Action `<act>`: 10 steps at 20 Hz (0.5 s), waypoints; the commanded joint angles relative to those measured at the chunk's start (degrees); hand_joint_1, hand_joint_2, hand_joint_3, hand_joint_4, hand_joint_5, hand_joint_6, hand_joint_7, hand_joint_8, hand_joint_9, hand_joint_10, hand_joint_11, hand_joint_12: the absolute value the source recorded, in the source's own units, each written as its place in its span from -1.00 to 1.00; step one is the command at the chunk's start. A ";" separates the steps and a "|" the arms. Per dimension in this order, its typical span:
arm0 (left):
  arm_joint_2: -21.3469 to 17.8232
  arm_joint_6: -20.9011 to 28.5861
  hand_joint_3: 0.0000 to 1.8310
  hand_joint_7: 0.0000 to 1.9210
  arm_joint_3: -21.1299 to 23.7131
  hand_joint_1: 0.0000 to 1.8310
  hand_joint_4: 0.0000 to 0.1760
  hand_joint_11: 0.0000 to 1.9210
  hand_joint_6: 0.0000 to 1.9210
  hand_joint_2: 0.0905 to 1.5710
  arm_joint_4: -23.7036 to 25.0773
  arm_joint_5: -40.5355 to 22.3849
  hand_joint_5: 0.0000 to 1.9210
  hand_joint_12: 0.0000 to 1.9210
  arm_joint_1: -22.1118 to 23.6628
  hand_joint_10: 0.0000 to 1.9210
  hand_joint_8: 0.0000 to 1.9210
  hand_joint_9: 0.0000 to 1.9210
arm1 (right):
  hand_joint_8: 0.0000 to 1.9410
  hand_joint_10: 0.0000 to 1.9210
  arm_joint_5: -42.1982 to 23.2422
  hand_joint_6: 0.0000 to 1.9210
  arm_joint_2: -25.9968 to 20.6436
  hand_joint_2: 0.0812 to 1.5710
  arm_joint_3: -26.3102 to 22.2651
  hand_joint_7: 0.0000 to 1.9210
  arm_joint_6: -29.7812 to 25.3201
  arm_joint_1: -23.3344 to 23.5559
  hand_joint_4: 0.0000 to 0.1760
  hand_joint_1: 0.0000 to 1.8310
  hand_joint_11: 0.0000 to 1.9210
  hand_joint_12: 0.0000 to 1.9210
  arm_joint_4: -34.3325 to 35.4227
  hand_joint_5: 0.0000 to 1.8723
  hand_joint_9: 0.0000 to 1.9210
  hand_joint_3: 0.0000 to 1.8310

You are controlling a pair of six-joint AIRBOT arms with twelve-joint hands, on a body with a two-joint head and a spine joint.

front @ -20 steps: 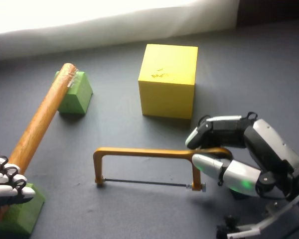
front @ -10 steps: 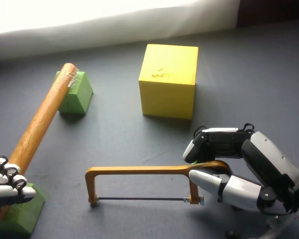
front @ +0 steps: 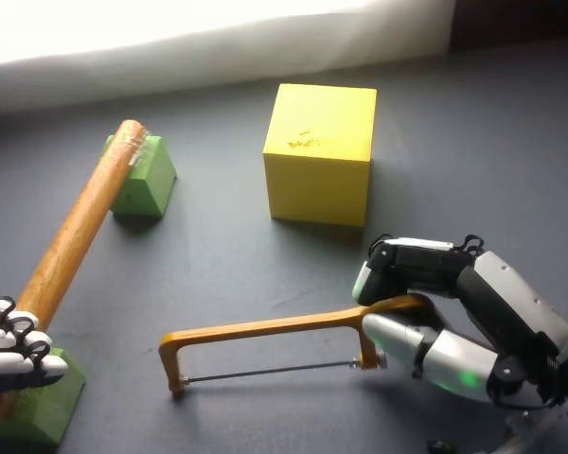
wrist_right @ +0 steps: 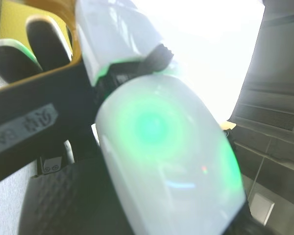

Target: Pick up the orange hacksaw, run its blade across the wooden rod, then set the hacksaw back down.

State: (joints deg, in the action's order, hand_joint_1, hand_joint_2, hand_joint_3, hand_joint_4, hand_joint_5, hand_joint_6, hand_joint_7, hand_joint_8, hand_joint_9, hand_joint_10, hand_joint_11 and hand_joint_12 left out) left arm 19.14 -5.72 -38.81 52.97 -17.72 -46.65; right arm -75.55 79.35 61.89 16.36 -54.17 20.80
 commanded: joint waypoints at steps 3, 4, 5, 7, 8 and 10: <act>0.21 0.17 -1.00 -0.92 -0.15 -0.96 -1.00 -1.00 -1.00 0.62 -0.79 -1.24 -0.90 -0.92 0.41 -1.00 -1.00 -0.96 | -0.99 -0.86 -6.79 -0.98 -0.38 0.43 -0.01 -0.45 -1.23 0.00 -1.00 0.08 -0.82 0.39 -2.71 -0.35 -0.51 -1.00; 0.21 0.17 -1.00 -0.92 -0.16 -0.96 -1.00 -1.00 -1.00 0.63 -0.79 -1.24 -0.89 -0.92 0.41 -1.00 -1.00 -0.96 | -1.00 -0.94 -6.41 -1.00 -0.37 0.42 -0.01 -0.56 -1.18 0.02 -1.00 0.04 -0.93 0.36 -3.55 -0.44 -0.56 -1.00; 0.21 0.17 -1.00 -0.92 -0.16 -0.96 -1.00 -1.00 -1.00 0.63 -0.79 -1.24 -0.89 -0.92 0.42 -1.00 -1.00 -0.96 | -1.00 -0.94 -6.30 -1.00 -0.38 0.42 -0.01 -0.56 -1.23 0.00 -1.00 0.04 -0.93 0.36 -3.77 -0.44 -0.56 -1.00; 0.21 0.17 -1.00 -0.93 -0.16 -0.96 -1.00 -1.00 -1.00 0.63 -0.79 -1.24 -0.91 -0.96 0.43 -1.00 -1.00 -0.97 | -1.00 -1.00 -6.25 -1.00 -0.41 0.29 -0.03 -0.82 -1.25 -0.05 -1.00 -0.07 -1.00 -0.14 -3.83 -0.78 -0.78 -1.00; 0.21 0.17 -1.00 -0.93 -0.16 -0.98 -1.00 -1.00 -1.00 0.63 -0.79 -1.24 -0.90 -0.95 0.43 -1.00 -1.00 -0.97 | -1.00 -1.00 -6.25 -1.00 -0.41 0.27 -0.03 -0.88 -1.25 -0.05 -1.00 -0.09 -1.00 -0.30 -3.83 -0.85 -0.84 -1.00; 0.21 0.17 -1.00 -0.92 -0.12 -0.96 -1.00 -0.99 -0.99 0.62 -0.79 -1.26 -0.88 -0.94 0.51 -0.99 -1.00 -0.96 | -1.00 -1.00 -7.20 -0.99 -1.02 0.19 -0.13 -0.90 -2.32 -1.75 -1.00 -0.12 -1.00 -0.53 -3.36 -0.91 -0.91 -1.00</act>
State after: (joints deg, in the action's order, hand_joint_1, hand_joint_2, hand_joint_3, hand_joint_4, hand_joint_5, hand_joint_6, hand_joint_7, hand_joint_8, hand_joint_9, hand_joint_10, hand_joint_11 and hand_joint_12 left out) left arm 19.14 -5.72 -38.81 52.99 -17.56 -46.65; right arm -76.14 78.59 61.87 14.87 -56.34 19.31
